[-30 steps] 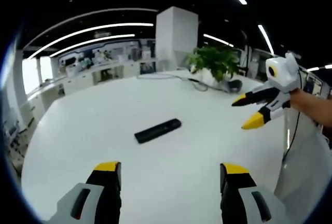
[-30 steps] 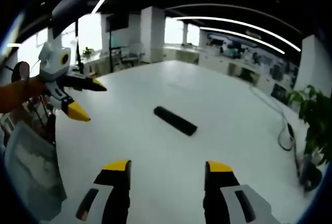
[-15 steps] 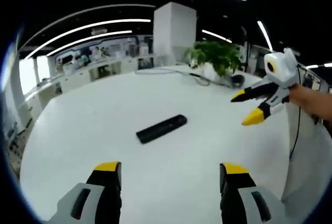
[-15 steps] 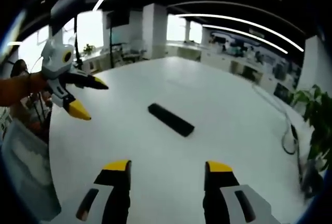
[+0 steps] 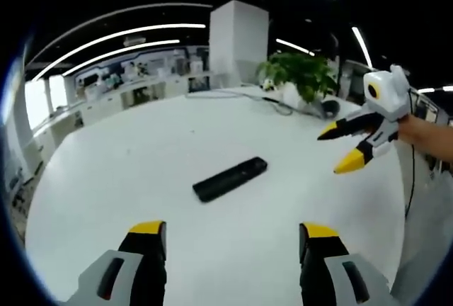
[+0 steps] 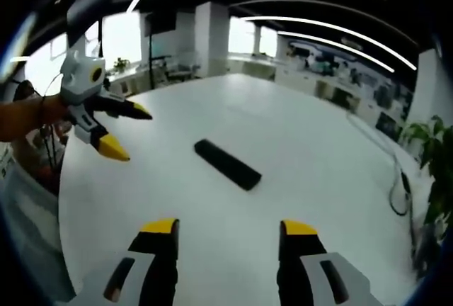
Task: Press the specified remote control buttons in sequence, fully releasing each button before pressing the next.
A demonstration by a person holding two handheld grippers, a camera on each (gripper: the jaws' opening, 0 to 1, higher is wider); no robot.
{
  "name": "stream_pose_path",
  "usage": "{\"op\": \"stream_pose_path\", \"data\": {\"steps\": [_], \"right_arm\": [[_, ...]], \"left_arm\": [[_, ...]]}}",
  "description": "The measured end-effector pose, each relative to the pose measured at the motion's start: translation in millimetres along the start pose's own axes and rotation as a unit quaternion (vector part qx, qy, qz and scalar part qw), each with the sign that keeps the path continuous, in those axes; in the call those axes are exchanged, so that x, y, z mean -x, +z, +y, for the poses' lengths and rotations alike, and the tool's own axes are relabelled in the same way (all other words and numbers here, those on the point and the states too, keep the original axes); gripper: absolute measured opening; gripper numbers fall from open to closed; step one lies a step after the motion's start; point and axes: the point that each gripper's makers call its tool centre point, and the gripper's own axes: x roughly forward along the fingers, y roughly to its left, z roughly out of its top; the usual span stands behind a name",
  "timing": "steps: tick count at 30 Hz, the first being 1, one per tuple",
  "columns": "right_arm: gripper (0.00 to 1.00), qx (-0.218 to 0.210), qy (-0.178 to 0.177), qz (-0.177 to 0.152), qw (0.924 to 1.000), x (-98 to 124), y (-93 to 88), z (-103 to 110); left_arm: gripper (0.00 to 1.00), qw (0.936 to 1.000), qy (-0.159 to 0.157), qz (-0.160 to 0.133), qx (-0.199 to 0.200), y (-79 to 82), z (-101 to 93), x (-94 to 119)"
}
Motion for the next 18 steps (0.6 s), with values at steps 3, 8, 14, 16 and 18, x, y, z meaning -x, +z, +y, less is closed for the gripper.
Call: {"op": "stream_pose_path", "data": {"steps": [3, 8, 14, 16, 18], "right_arm": [[0.54, -0.001, 0.002, 0.003, 1.0, -5.9, -0.5, -1.7], [0.54, -0.003, 0.004, 0.002, 1.0, -14.2, 0.0, -8.1], [0.53, -0.006, 0.006, 0.001, 1.0, -22.1, 0.0, -15.4], [0.53, -0.005, 0.007, 0.001, 1.0, -24.7, -0.2, -17.7], [0.53, -0.002, 0.008, 0.003, 1.0, -28.5, -0.9, -21.7]], "left_arm": [[0.79, 1.0, 0.0, 0.0, 0.002, 1.0, 4.2, -7.0], [0.78, 1.0, -0.001, -0.001, 0.005, 1.4, 12.7, -18.6], [0.78, 1.0, -0.003, 0.003, 0.006, -0.2, 22.3, -32.2], [0.78, 1.0, -0.006, 0.003, 0.003, -0.6, 22.9, -34.7], [0.77, 0.9999, -0.008, 0.012, -0.009, -3.4, 25.7, -39.2]]}}
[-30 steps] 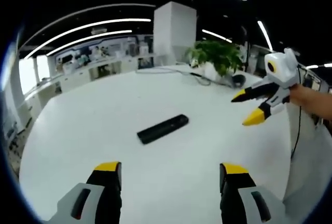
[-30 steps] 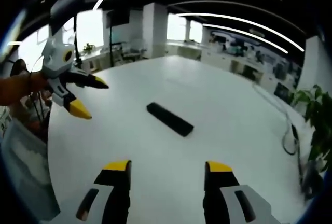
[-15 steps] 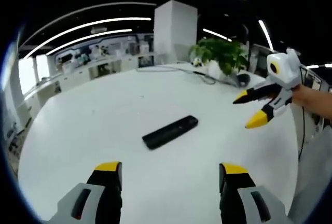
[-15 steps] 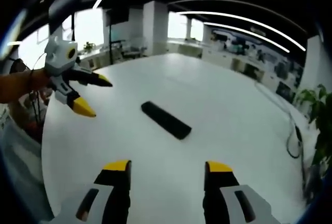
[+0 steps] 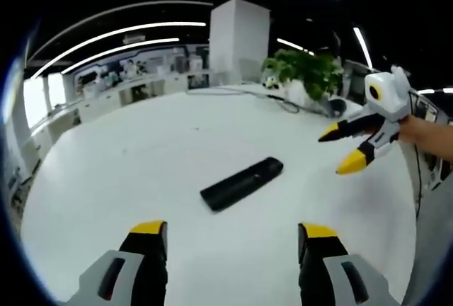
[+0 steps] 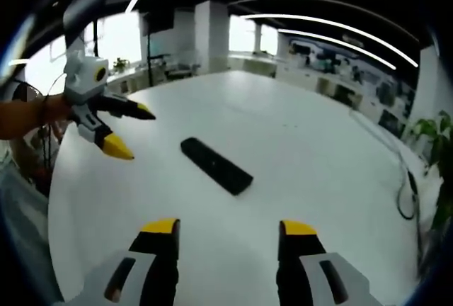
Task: Press the specified remote control buttons in sequence, fully releasing each button before pressing the next.
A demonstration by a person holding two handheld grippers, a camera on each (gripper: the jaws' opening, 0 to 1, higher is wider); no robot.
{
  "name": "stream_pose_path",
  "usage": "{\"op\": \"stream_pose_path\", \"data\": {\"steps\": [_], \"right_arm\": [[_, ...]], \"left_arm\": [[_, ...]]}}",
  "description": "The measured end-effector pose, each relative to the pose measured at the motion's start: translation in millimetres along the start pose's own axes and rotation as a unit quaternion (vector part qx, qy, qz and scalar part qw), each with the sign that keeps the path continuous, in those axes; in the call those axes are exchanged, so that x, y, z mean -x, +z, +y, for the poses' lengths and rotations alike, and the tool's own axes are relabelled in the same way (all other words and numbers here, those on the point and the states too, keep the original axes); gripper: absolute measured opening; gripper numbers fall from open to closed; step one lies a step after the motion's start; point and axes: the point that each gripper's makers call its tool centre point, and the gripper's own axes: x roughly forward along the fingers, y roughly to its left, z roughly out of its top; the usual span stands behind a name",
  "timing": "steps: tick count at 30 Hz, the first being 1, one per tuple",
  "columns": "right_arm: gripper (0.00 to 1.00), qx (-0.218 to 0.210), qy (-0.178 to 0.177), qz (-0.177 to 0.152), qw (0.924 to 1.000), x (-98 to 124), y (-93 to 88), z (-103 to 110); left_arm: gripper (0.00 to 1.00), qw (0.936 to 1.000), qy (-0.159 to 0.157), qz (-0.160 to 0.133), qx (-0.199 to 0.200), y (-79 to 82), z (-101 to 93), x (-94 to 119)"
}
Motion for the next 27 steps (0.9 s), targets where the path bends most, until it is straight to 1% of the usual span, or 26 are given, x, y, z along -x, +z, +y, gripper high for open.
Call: {"op": "stream_pose_path", "data": {"steps": [6, 10, 16, 21, 27], "right_arm": [[0.53, 0.009, 0.007, 0.006, 0.9999, -11.3, -2.8, -8.2], [0.53, 0.016, 0.012, 0.008, 0.9998, -16.8, -2.5, -9.6], [0.53, 0.024, 0.02, 0.007, 0.9995, -23.0, 0.0, -12.6], [0.52, 0.038, 0.031, 0.011, 0.9987, -27.5, -2.0, -14.6], [0.52, 0.055, 0.047, 0.013, 0.9973, -30.9, -3.4, -14.9]], "left_arm": [[0.77, 0.9999, -0.006, 0.003, -0.012, 1.8, 7.9, -8.2], [0.76, 0.9997, -0.01, 0.009, -0.021, 2.1, 12.1, -13.3], [0.76, 0.9992, -0.019, 0.017, -0.032, -0.3, 12.0, -19.0], [0.76, 0.9987, -0.029, 0.023, -0.034, -2.6, 10.7, -22.4], [0.76, 0.9977, -0.042, 0.027, -0.047, -1.0, 9.5, -27.3]]}}
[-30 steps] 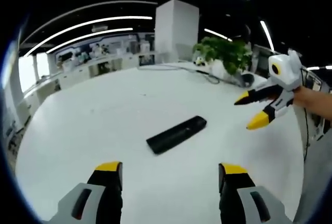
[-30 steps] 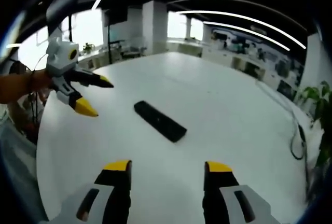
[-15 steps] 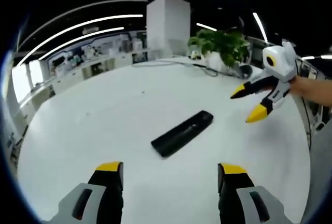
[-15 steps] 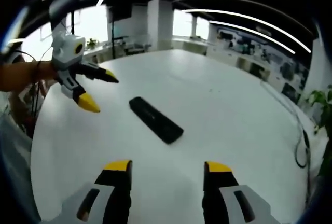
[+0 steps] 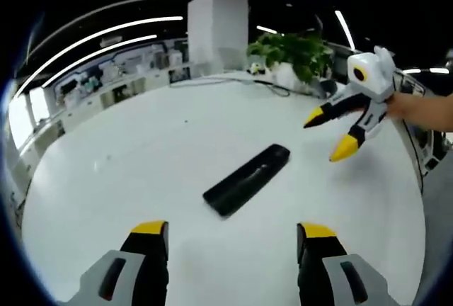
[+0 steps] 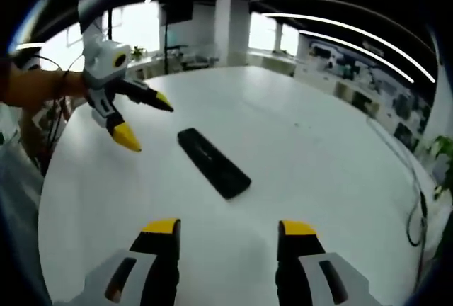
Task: Press the specified remote control buttons in sequence, fully releasing each button before pressing the next.
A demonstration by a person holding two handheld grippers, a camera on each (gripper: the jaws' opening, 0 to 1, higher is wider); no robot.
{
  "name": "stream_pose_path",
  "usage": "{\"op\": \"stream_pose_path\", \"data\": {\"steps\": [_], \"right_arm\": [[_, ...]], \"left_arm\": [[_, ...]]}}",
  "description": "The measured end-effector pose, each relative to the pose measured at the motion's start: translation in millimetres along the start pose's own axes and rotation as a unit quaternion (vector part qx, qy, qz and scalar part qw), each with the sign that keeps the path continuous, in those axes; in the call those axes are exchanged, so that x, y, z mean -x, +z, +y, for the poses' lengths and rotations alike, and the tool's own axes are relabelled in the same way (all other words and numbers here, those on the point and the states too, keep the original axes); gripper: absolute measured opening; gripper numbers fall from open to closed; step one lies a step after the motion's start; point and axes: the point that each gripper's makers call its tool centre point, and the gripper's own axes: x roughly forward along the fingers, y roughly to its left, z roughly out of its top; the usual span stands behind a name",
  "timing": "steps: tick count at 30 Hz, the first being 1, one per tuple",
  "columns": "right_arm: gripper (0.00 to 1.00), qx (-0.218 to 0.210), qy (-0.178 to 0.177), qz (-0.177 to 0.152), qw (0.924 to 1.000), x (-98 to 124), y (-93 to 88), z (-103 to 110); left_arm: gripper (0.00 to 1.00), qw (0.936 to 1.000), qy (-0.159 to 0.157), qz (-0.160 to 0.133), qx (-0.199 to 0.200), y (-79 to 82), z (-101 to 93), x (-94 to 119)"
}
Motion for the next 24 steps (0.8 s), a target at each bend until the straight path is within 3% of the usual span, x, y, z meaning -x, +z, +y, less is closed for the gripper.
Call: {"op": "stream_pose_path", "data": {"steps": [11, 24], "right_arm": [[0.51, 0.026, 0.018, 0.006, 0.9995, -8.3, 0.0, -9.0], [0.5, 0.07, 0.062, 0.015, 0.9955, -20.8, 5.2, -5.1]], "left_arm": [[0.75, 0.9991, -0.027, 0.013, -0.031, -1.1, 0.1, -9.6], [0.72, 0.9966, -0.056, 0.015, -0.058, 5.0, 4.1, -16.6]]}}
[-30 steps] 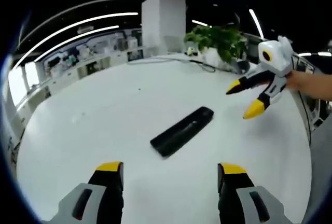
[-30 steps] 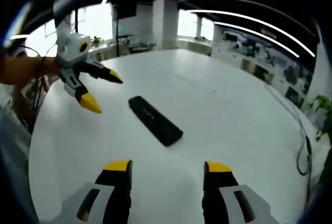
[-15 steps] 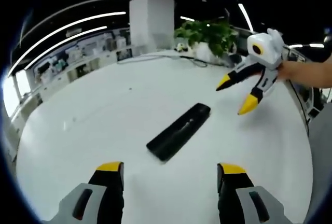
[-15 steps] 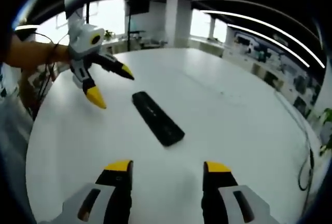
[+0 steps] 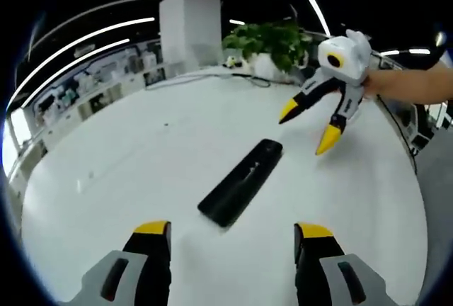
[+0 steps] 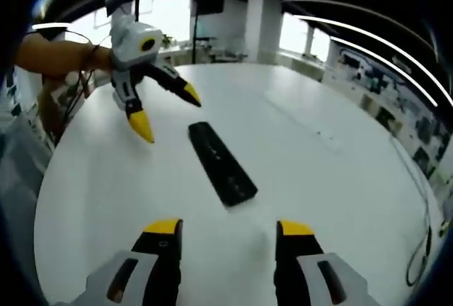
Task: Press the specified remote control buttons in sequence, fully releasing each button before pressing the next.
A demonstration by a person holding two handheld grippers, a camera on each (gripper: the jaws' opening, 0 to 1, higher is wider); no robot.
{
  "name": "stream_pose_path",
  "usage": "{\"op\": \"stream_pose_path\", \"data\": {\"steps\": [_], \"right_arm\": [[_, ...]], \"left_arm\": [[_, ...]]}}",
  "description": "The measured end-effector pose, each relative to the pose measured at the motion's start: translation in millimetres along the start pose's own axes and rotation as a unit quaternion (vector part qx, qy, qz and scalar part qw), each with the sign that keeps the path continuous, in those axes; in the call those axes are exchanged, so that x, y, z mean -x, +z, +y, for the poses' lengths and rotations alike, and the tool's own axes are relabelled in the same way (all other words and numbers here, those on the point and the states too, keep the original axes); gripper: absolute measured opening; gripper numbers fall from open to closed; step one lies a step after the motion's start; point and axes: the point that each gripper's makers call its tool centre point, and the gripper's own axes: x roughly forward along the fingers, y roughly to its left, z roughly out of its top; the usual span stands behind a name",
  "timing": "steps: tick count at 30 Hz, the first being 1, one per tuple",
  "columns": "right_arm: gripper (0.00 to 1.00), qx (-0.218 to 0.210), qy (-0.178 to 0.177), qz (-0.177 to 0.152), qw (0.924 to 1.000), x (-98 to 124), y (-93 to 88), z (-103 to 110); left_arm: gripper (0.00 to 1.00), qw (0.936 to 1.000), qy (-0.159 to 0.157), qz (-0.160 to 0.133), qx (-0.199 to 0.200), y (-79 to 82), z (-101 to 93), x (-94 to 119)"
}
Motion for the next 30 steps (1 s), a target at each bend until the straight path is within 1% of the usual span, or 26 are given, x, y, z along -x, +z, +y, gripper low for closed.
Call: {"op": "stream_pose_path", "data": {"steps": [4, 7, 18, 24, 30], "right_arm": [[0.49, 0.008, 0.005, 0.008, 0.9999, -2.1, -0.9, -2.8], [0.49, 0.012, 0.006, 0.011, 0.9999, -2.4, -1.1, -4.9], [0.49, 0.027, 0.025, 0.016, 0.9992, -8.3, 0.9, -8.5], [0.48, 0.036, 0.035, 0.021, 0.9985, -12.6, 0.7, -7.1], [0.46, 0.05, 0.047, 0.019, 0.9975, -17.3, 6.6, -7.4]], "left_arm": [[0.71, 0.9999, -0.006, 0.006, -0.009, -0.4, 2.2, -2.1], [0.71, 0.9998, -0.011, 0.006, -0.014, 1.3, 2.5, -2.6], [0.7, 0.9988, -0.03, 0.016, -0.036, 1.7, 3.4, -7.8], [0.7, 0.9978, -0.041, 0.021, -0.048, 1.8, 2.6, -11.5], [0.69, 0.9969, -0.05, 0.024, -0.056, 3.7, 4.9, -15.1]]}}
